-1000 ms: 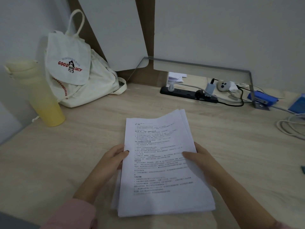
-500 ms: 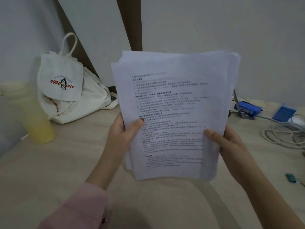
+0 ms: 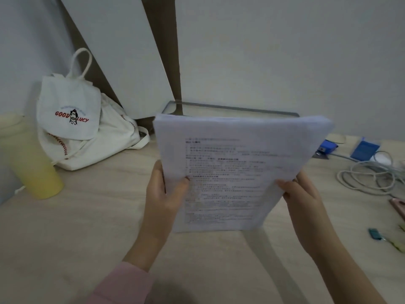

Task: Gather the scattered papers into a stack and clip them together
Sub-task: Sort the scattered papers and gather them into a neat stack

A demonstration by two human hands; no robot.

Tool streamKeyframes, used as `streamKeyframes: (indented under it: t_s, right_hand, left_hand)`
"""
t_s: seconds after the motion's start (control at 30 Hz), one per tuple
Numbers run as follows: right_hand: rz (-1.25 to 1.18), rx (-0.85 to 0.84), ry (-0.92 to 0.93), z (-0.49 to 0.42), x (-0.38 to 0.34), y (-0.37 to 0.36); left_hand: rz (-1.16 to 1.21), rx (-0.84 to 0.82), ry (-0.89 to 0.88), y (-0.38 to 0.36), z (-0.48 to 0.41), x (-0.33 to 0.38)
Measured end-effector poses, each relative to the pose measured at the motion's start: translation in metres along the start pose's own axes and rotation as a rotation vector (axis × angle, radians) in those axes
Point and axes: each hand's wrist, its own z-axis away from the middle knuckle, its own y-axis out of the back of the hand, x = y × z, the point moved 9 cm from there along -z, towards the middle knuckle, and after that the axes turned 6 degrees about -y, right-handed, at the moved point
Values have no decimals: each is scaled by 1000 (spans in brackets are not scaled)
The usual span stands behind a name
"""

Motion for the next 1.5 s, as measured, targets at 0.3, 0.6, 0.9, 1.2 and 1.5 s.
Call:
streamKeyframes:
  t_s: [0.3, 0.6, 0.9, 1.2, 1.5]
  right_hand:
    - [-48, 82, -5, -6, -9, 1]
    - [-23, 97, -87, -2, 18, 3]
    - [17, 116, -198, -2, 41, 12]
    - [37, 101, -214, -2, 41, 12]
    - [27, 85, -219, 0, 42, 13]
  left_hand:
    - [35, -23, -11, -7, -8, 10]
    - [8, 18, 113, -6, 7, -20]
    - [37, -18, 162, -13, 4, -14]
    - [-161, 253, 47, -12, -73, 67]
    - [-1064, -211, -468, -84, -91, 141]
